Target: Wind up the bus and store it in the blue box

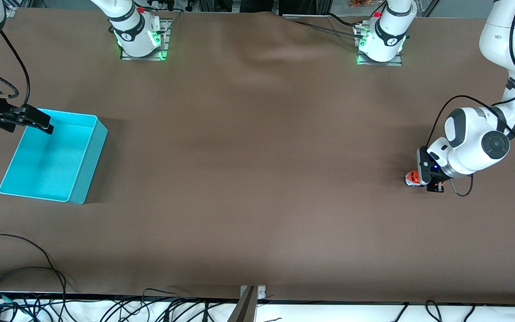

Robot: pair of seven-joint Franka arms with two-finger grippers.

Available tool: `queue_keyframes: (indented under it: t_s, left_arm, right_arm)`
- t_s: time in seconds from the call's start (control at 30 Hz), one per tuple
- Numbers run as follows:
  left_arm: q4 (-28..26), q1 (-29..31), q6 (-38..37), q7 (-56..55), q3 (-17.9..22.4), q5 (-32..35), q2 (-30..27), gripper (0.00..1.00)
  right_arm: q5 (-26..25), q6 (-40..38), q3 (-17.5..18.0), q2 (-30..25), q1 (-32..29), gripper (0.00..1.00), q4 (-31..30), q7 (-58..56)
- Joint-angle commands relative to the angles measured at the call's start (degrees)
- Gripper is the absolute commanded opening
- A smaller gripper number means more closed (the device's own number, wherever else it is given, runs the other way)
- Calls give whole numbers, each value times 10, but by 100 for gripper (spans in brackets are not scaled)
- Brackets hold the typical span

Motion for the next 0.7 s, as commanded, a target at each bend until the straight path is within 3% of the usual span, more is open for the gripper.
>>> queue_keyframes:
  t_s: [0.0, 0.67]
  left_arm:
    - [-11, -1, 2, -27, -6, 3, -10, 15]
    - [-4, 26, 3, -24, -6, 6, 27, 14]
  right_arm:
    - [8, -3, 1, 6, -4, 100, 14, -1]
    - [8, -3, 1, 6, -4, 100, 14, -1]
